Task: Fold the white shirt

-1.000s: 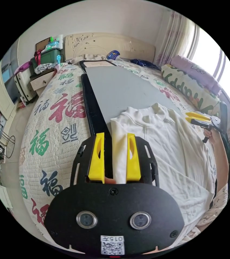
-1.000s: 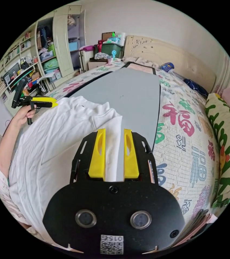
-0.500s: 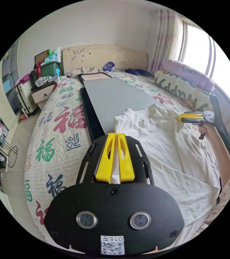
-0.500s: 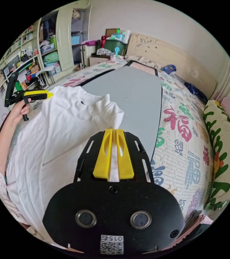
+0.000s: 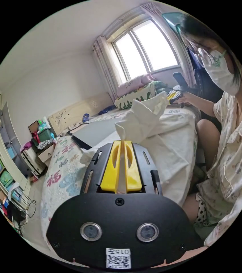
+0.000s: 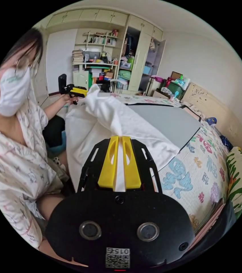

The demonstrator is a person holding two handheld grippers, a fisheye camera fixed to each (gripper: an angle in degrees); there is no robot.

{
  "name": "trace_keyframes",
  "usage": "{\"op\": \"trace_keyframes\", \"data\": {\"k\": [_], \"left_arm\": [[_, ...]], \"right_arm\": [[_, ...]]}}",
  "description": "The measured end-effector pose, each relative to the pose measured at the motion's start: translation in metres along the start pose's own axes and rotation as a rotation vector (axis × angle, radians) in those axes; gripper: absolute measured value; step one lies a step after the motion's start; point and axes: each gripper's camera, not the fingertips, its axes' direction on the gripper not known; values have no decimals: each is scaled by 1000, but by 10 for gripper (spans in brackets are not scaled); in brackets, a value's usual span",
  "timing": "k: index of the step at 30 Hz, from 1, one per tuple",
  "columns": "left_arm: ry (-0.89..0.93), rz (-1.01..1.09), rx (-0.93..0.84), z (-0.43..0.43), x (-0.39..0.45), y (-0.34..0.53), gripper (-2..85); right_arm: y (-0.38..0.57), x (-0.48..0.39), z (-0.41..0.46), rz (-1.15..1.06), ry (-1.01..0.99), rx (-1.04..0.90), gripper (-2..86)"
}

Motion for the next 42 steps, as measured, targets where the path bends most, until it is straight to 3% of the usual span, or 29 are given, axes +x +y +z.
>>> {"op": "trace_keyframes", "data": {"k": [4,10,15,19,21,23,25,29,35,42], "left_arm": [[19,-32,-7,-22,40,43,8],[25,-8,4,-52,47,31,8],[112,5,-34,-59,45,35,13],[269,-139,160,-95,-24,35,21],[242,-285,225,-101,-72,25,27],[87,-561,80,-74,-148,-1,57],[21,-672,-60,-37,-198,-23,103],[176,-867,-205,57,-300,-57,129],[225,-897,-319,130,-362,-98,125],[292,-929,-244,127,-412,-121,30]], "right_arm": [[32,-38,-5,12,39,-72,10],[20,-10,-60,131,-32,-1,1],[31,-3,-77,88,-29,-118,-5],[50,58,-109,215,-65,-81,17],[49,102,-126,347,-70,-8,52],[39,162,-134,510,-75,46,93],[25,205,-129,607,-84,61,114],[-12,294,-92,769,-69,16,135],[-23,381,-48,909,-97,-34,113],[-5,426,-49,959,-189,76,15]]}}
